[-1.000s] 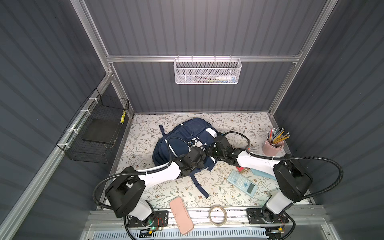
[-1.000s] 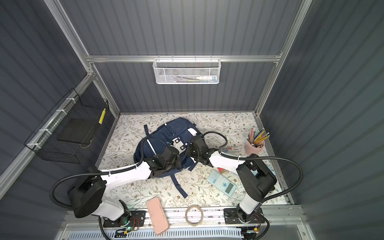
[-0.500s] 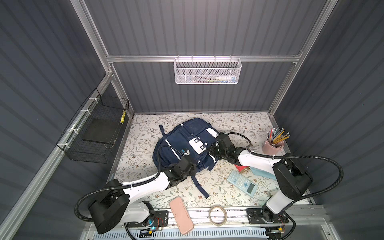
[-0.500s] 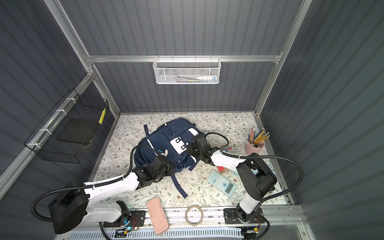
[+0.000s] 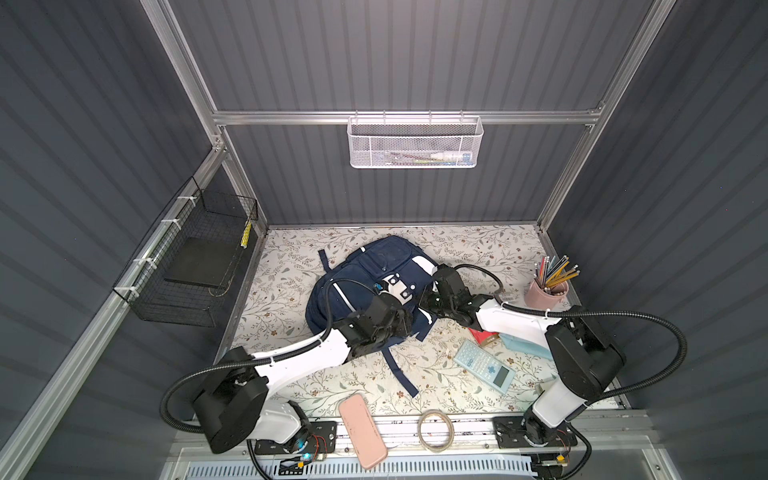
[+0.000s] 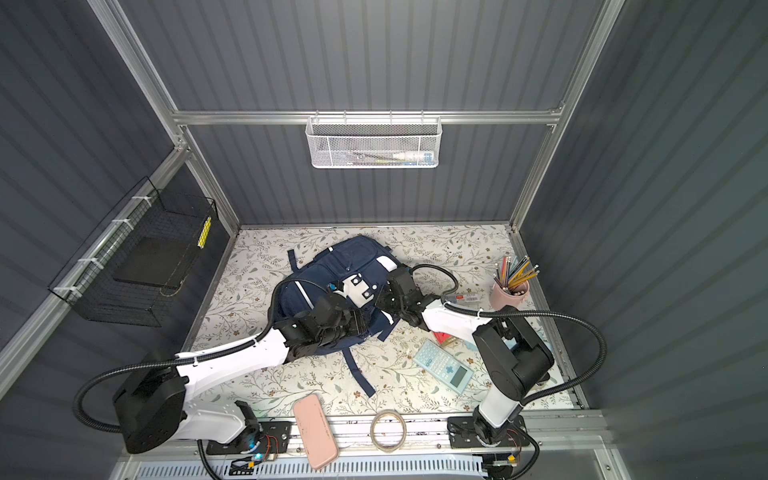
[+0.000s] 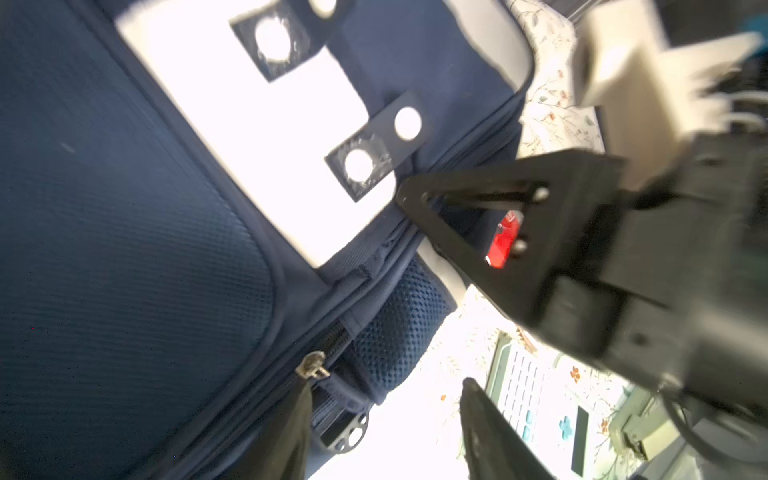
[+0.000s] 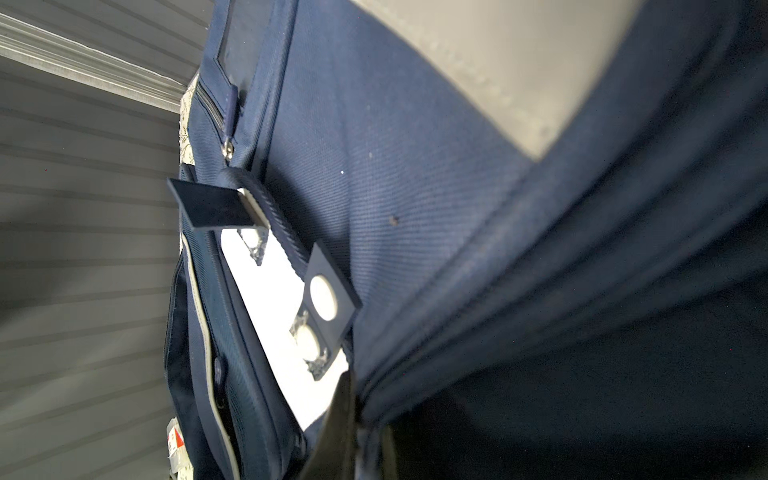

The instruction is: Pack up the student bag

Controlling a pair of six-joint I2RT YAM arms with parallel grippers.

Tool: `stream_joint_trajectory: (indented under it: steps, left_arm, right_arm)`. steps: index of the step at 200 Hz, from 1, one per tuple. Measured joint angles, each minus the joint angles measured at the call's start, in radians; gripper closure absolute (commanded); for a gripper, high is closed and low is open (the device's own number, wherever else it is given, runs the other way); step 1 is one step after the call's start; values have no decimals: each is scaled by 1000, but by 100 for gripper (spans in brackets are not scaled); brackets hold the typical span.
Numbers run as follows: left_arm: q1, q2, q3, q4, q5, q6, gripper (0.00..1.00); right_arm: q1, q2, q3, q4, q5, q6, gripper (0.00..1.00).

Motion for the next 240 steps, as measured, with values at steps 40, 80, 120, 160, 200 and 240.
stream_joint_trajectory:
  steps: [40, 80, 120, 160, 200, 240]
  left_arm:
    - [0, 49, 5, -71, 30, -176, 44]
    - [0, 76, 5, -109, 26, -303, 44]
    - [-1, 107, 14, -117, -30, -355, 51]
    - [-1, 185, 94, -187, -73, -369, 63]
    - [-5, 224, 148, -226, -92, -349, 87]
    - [-5, 214, 150, -246, -99, -343, 99]
  right_arm:
    - [1, 0, 0, 0, 0, -8, 100]
    - [2, 0, 0, 0, 0, -10, 100]
    - [6, -1, -5, 6, 4, -10, 100]
    - [13, -1, -7, 13, 16, -10, 100]
    - [25, 0, -7, 14, 35, -10, 100]
    - [30, 0, -7, 18, 40, -10, 100]
